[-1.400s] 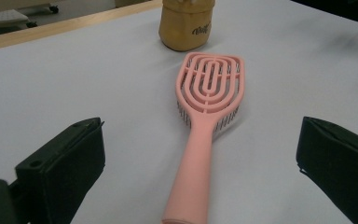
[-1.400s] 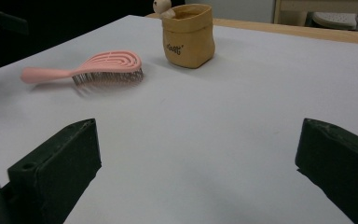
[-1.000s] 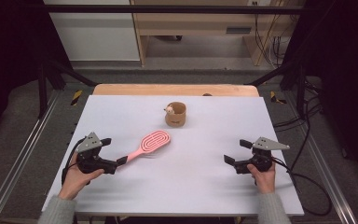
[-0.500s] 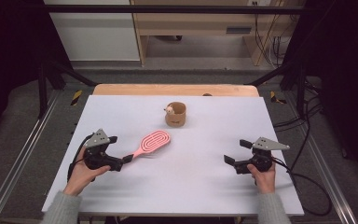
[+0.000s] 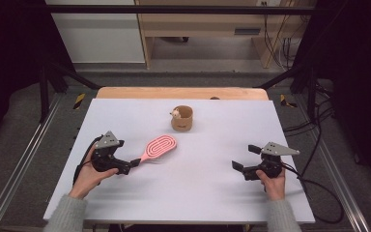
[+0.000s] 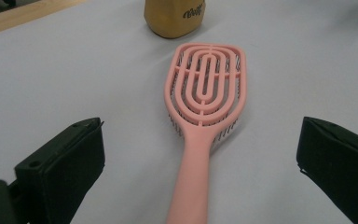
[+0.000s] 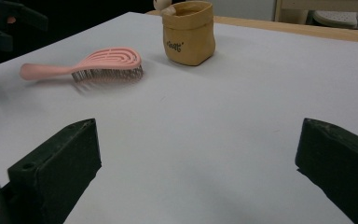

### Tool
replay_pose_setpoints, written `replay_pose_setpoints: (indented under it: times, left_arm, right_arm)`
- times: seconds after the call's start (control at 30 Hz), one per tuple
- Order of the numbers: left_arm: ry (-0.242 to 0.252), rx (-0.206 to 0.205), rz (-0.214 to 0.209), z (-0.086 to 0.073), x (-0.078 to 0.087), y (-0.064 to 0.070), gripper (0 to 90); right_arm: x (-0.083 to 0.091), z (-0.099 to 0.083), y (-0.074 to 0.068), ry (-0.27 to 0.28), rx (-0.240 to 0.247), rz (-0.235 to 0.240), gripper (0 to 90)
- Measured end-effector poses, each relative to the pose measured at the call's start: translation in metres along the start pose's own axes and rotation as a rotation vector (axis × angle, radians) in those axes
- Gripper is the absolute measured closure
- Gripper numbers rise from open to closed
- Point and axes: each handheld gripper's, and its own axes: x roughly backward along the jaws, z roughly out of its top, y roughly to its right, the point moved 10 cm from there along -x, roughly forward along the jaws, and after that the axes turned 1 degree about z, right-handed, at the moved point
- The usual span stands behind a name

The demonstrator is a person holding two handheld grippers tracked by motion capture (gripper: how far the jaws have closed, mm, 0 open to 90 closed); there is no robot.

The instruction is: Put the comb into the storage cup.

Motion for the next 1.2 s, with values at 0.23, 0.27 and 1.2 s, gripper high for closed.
replay_pose_setpoints:
  times: [0.23, 0.27, 1.2]
  left_arm:
    - [-0.024, -0.001, 0.003, -0.001, -0.007, -0.002, 1.0]
    - [-0.028, -0.004, 0.002, -0.001, -0.008, -0.001, 1.0]
    - [-0.112, -0.027, 0.001, -0.006, -0.034, 0.005, 0.9]
  right_arm:
    - [0.0, 0.0, 0.0, -0.001, 0.0, 0.003, 0.3]
    - [0.0, 0.0, 0.0, -0.001, -0.001, 0.003, 0.2]
    - [-0.001, -0.001, -0.001, -0.008, 0.003, 0.005, 0.2]
